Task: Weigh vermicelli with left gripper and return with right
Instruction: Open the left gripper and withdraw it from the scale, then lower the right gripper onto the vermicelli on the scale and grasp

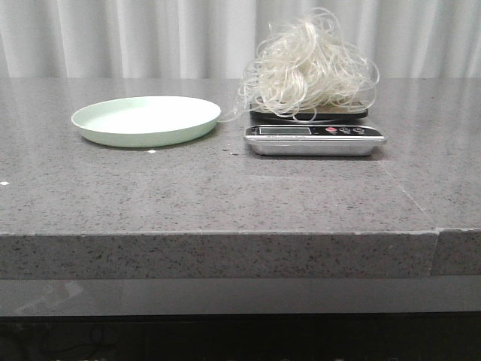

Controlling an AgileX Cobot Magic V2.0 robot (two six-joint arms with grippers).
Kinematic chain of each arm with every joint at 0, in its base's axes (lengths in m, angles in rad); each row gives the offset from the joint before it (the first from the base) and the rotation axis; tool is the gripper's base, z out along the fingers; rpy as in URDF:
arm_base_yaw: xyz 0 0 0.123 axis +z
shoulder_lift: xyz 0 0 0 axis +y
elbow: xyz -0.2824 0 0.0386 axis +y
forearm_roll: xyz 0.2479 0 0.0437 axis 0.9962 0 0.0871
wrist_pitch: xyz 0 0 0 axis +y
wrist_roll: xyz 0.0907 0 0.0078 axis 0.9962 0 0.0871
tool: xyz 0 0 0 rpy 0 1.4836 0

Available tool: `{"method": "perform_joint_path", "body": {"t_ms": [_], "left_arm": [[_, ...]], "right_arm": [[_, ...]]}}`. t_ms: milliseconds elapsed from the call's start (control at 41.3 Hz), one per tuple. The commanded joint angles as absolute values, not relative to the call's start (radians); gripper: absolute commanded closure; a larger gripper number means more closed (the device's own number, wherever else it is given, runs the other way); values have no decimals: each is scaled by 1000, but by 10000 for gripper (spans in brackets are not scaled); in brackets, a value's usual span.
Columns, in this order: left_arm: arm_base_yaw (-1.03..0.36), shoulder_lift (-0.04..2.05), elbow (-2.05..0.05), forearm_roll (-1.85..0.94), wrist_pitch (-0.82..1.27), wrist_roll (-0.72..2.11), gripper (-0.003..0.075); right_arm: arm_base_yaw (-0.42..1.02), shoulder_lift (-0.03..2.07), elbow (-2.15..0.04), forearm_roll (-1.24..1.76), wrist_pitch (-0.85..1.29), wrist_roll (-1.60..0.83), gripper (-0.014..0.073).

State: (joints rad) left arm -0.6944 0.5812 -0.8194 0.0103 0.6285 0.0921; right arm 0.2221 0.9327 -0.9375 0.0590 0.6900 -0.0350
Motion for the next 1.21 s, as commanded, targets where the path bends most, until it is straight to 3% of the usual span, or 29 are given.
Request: {"method": "perform_joint_path", "body": {"t_ms": [0, 654, 1090, 1187], "left_arm": [[-697, 584, -845, 10, 559, 79, 281], [-697, 584, -845, 10, 559, 79, 281], [-697, 584, -845, 12, 559, 79, 281], [-697, 584, -845, 13, 559, 79, 281]], "right_arm": [[267, 1024, -1041, 64, 591, -53, 69], [346, 1681, -1601, 70, 537, -53, 69], [346, 1831, -1695, 69, 575, -53, 71], [346, 1833, -1695, 69, 600, -53, 132]]}}
